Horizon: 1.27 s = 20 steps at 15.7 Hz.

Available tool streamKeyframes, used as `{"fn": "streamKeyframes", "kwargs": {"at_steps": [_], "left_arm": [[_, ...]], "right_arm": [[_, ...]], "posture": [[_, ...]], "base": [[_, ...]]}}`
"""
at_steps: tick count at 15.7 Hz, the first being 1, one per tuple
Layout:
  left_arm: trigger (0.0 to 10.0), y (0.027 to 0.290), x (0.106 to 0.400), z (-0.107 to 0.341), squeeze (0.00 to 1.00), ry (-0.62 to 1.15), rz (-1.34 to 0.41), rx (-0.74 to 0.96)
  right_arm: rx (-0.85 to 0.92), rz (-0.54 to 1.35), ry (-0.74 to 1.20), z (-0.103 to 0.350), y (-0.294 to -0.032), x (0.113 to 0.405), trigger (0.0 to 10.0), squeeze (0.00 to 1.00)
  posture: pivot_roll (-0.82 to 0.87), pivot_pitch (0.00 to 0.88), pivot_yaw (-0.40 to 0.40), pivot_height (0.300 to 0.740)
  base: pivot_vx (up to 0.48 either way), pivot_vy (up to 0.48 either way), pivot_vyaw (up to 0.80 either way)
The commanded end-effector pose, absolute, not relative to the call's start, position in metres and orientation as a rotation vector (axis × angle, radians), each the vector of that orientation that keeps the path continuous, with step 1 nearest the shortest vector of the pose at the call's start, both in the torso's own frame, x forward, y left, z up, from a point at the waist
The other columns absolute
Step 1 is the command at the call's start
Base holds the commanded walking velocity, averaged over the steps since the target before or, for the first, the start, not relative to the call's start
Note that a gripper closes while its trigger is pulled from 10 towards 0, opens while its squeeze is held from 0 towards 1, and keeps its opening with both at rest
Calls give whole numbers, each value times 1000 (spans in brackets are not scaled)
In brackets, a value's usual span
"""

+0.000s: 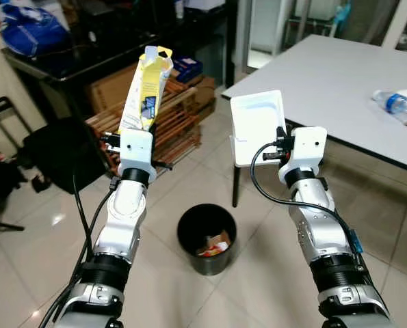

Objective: Picking trash to rubbish bin

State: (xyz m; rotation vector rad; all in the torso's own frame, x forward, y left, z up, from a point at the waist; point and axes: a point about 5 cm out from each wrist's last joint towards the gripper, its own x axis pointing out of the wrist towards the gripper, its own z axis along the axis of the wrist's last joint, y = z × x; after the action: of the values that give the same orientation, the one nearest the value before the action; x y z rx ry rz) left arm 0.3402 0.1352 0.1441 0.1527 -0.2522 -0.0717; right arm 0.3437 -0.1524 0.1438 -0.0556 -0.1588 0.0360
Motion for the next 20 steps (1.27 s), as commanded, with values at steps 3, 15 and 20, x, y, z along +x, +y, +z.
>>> {"fn": "streamKeyframes", "kwargs": {"at_steps": [3, 15, 20], "left_arm": [[10000, 131, 341, 149, 0, -270, -90, 160], [10000, 131, 341, 149, 0, -265, -88, 161], [10000, 130, 341, 149, 0, -264, -90, 162]], "right_arm": [[-56, 26, -170, 149, -155, 345, 10000, 0], [-57, 26, -171, 150, -155, 346, 10000, 0], [-56, 28, -171, 150, -155, 346, 10000, 0]], "posture": [[3, 8, 83, 740], [2, 15, 83, 740], [3, 16, 82, 740]], "base": [[376, 0, 0], [375, 0, 0], [378, 0, 0]]}}
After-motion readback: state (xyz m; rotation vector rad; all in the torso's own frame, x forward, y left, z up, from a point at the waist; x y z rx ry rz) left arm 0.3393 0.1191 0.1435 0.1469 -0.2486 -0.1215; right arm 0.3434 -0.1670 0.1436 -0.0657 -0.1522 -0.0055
